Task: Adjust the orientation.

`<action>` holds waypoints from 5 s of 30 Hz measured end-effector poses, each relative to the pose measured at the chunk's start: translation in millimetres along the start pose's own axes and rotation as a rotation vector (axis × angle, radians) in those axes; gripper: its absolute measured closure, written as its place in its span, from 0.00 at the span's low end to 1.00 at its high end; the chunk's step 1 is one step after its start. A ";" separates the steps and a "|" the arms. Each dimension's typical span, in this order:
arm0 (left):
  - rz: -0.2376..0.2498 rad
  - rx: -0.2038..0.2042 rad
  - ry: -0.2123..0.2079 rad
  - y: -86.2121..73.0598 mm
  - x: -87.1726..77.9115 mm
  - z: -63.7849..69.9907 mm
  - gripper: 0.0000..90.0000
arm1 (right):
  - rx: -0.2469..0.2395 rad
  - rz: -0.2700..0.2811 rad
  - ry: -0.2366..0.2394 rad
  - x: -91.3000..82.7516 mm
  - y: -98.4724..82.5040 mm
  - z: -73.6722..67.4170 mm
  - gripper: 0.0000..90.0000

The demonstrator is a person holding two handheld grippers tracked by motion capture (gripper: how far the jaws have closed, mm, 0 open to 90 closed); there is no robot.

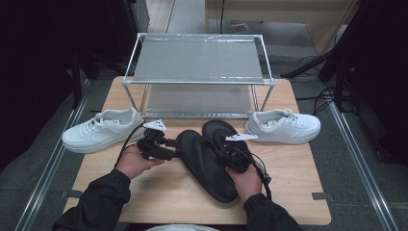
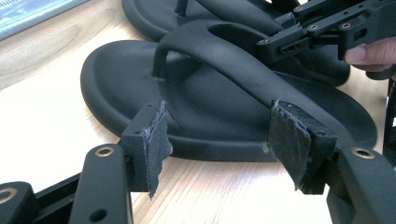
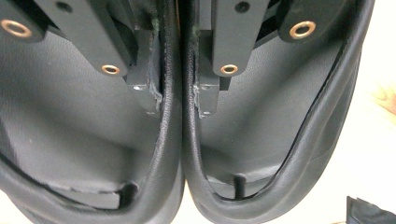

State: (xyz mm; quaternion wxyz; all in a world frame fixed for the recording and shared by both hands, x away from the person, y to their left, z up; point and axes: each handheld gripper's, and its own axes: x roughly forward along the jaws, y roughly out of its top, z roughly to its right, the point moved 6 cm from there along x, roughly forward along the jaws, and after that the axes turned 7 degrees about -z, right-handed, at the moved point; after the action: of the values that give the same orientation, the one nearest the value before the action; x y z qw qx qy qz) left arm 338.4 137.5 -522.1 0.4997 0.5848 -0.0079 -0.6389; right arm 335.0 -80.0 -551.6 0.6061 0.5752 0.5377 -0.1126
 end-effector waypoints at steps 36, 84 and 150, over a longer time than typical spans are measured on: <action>0.014 -0.065 0.060 -30.0 -22.1 -5.6 0.42 | -0.070 0.048 0.043 9.5 77.5 -5.9 0.85; 0.032 -0.041 0.025 -22.1 -20.0 -2.2 0.45 | 0.049 0.098 -0.077 82.0 138.0 22.7 0.59; 0.061 0.111 0.115 183.9 -77.5 -64.0 1.00 | -0.175 0.114 0.116 1.7 10.4 3.4 0.64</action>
State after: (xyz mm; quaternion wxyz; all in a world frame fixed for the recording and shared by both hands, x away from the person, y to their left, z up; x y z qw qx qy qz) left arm 488.2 132.4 -375.6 0.4853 0.6469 -0.0326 -0.5874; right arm 345.3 -78.8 -547.7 0.6272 0.5551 0.5463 0.0030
